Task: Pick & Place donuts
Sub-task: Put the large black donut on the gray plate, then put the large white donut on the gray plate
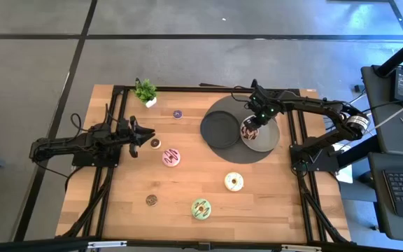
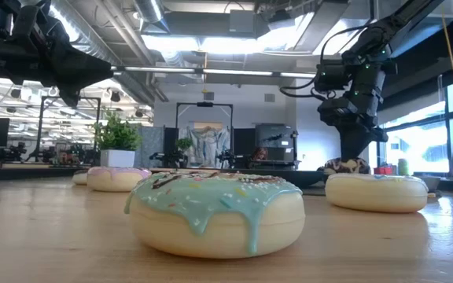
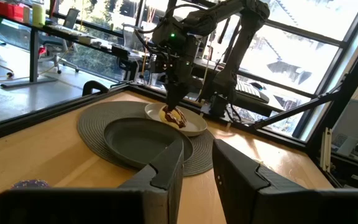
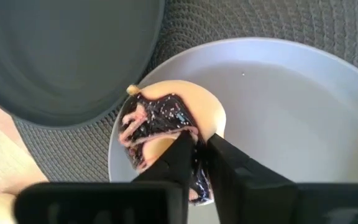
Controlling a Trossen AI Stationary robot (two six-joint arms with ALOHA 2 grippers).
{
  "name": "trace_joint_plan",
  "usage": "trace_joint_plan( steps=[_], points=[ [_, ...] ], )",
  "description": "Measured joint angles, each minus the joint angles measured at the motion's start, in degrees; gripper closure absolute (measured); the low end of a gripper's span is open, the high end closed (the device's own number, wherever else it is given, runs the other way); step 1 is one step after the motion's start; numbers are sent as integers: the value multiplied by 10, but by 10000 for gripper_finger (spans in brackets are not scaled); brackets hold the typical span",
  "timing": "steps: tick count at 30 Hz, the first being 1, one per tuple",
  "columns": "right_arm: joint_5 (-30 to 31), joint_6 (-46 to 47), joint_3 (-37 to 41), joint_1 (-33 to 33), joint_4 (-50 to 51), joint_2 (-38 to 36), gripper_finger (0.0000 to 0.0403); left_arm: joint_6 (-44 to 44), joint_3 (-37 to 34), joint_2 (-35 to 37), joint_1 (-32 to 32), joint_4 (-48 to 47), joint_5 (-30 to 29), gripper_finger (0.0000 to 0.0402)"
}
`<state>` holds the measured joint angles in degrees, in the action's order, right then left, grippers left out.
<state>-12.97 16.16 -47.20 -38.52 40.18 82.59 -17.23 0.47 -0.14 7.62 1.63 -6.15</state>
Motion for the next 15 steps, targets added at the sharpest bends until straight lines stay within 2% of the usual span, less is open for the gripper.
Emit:
trace_joint_plan(
  steps=[6,12,15],
  points=[
    [4,-1,0,0,-1,0,290,0,0,0,0,0,0,319],
    [92,-27,0,0,-8,-7,270,0,0,0,0,0,0,318],
    [114,-37,-13,1,-4,-21,269,0,0,0,0,0,0,318]
  ],
)
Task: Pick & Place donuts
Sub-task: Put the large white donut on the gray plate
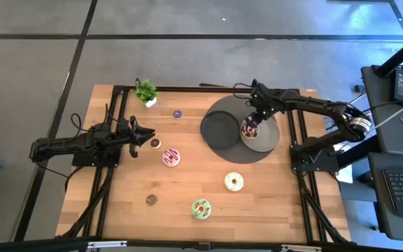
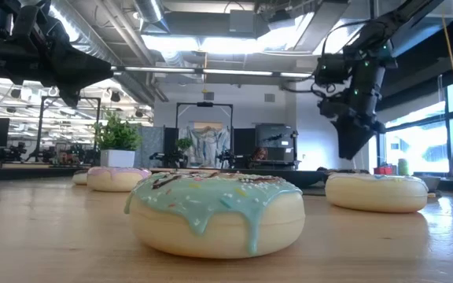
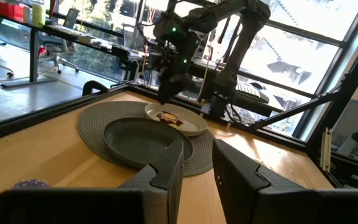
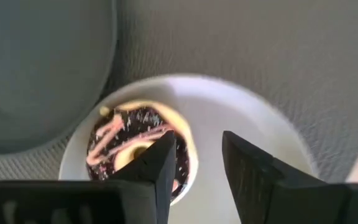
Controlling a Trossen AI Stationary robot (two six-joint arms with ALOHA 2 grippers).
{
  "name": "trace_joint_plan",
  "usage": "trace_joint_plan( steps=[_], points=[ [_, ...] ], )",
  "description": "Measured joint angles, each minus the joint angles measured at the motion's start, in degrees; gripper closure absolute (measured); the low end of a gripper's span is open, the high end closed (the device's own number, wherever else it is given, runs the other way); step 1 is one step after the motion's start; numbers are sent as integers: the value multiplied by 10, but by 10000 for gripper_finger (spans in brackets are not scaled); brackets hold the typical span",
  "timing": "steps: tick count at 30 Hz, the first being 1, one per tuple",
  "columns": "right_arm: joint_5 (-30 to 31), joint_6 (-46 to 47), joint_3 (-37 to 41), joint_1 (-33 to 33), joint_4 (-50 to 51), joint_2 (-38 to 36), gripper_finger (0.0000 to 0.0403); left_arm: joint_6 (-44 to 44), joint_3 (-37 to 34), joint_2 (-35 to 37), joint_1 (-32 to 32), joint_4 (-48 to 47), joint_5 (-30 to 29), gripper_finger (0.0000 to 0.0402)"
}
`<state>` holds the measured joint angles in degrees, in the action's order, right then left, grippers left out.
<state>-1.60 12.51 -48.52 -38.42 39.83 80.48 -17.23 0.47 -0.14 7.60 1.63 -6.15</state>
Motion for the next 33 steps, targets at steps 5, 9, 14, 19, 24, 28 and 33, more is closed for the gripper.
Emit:
trace_joint_plan(
  steps=[5,9,14,19,24,28,33],
  points=[
    [-42,-41,-29,37,3,-50,269,0,0,0,0,0,0,319],
    [-136,-77,-38,121,0,-104,269,0,0,0,0,0,0,318],
    [-134,-80,-38,301,-3,-123,269,12,0,0,0,0,-2,320],
    [10,-46,-38,458,-37,-87,269,21,0,0,0,0,-2,318],
    [60,2,-38,522,-70,-38,269,22,0,0,0,0,-2,319],
    [61,28,-38,538,-77,9,269,21,0,0,0,0,-2,318],
    [60,27,-37,555,-118,75,269,27,0,0,0,0,0,319]
  ],
)
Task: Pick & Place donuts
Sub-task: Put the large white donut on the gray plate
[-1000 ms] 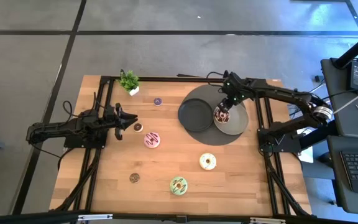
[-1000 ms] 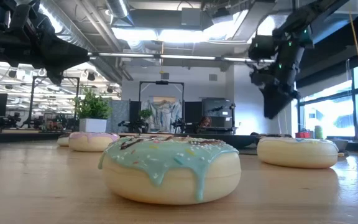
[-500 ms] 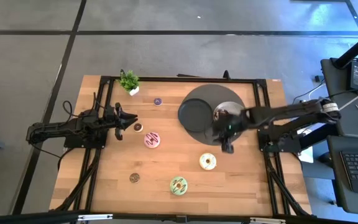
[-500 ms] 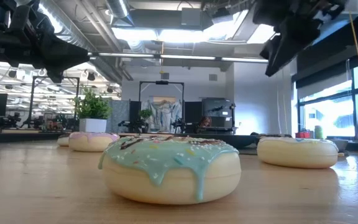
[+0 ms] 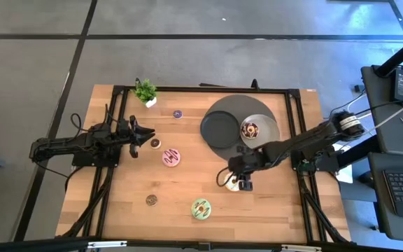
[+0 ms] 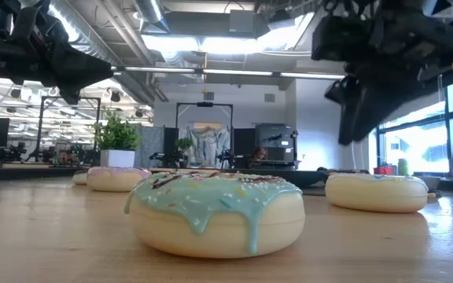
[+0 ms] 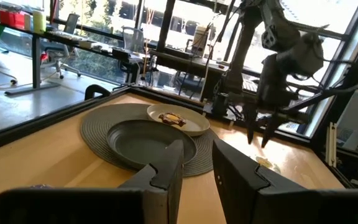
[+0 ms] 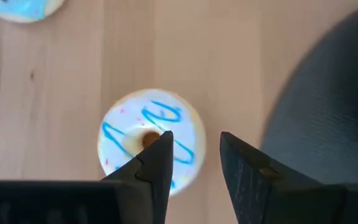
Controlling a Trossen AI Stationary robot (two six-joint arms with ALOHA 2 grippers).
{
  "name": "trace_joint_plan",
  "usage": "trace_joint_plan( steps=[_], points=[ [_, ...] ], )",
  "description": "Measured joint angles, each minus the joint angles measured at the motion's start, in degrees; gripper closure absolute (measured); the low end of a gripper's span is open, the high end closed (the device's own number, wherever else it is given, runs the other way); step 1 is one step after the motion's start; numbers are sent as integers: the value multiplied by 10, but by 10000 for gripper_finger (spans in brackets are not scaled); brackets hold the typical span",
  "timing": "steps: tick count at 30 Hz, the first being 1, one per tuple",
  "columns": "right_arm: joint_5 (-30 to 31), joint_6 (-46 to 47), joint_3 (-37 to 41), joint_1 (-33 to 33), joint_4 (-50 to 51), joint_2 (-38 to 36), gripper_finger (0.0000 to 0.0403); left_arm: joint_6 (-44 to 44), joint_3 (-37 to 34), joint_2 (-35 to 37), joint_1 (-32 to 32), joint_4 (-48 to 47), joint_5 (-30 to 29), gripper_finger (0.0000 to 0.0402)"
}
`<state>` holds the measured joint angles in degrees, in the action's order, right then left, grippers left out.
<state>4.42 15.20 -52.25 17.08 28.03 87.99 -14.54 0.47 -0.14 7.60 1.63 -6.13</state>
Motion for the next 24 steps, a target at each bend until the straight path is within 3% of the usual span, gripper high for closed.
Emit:
trace_joint_plan(
  steps=[6,13,24],
  points=[
    [-31,-17,0,12,-31,61,269,8,0,0,0,0,0,318],
    [-27,12,-1,12,-35,89,275,8,0,0,0,0,1,319],
    [-10,20,0,12,-27,78,370,8,0,0,0,0,1,319]
  ],
)
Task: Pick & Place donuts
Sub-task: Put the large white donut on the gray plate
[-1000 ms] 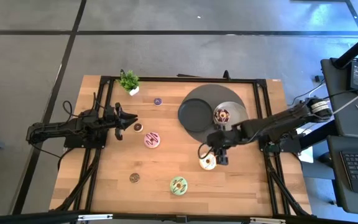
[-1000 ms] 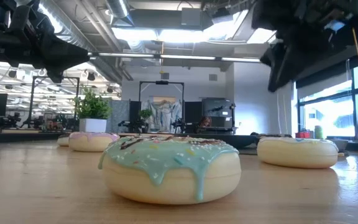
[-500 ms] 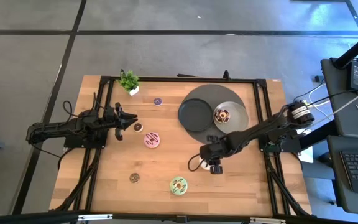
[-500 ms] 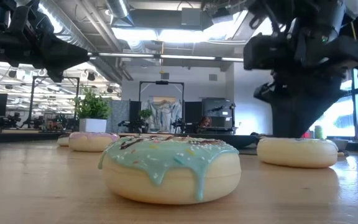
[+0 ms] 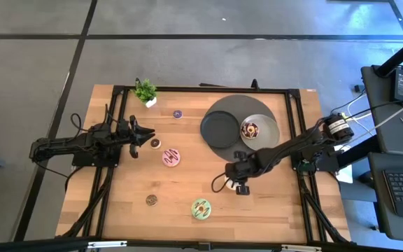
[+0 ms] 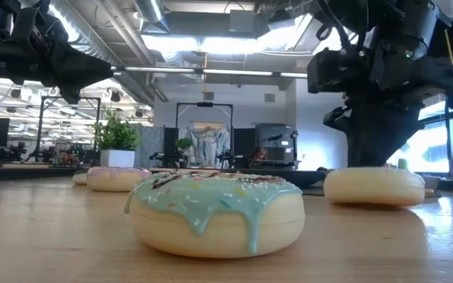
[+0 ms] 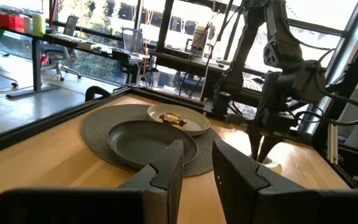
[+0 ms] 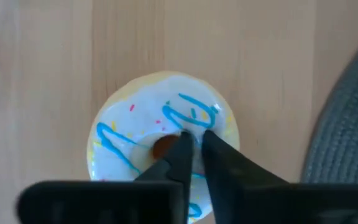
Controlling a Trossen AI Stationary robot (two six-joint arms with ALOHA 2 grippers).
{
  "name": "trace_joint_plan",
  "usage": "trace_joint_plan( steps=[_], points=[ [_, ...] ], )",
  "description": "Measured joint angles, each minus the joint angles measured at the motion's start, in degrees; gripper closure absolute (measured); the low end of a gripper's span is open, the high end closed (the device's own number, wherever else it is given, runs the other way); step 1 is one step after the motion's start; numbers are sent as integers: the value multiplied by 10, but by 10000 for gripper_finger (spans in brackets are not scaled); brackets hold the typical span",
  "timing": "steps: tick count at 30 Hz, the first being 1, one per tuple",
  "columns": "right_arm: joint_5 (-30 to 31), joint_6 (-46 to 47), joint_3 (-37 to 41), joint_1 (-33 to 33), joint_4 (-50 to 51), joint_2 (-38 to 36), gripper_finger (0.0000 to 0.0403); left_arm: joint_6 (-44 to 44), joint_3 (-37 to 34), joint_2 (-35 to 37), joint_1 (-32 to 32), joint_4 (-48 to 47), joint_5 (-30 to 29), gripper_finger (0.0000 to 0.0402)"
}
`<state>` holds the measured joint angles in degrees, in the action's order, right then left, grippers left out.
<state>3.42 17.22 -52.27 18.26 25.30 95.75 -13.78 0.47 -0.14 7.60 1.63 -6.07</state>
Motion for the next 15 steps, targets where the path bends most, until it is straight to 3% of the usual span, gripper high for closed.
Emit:
trace_joint_plan(
  steps=[3,7,15],
  points=[
    [-4,-9,-5,-2,22,-25,395,0,0,0,0,0,0,318],
    [-2,8,-12,-18,72,-91,394,0,0,0,0,0,0,319],
    [151,109,-3,-93,288,-266,398,0,0,0,0,0,-3,318]
  ],
)
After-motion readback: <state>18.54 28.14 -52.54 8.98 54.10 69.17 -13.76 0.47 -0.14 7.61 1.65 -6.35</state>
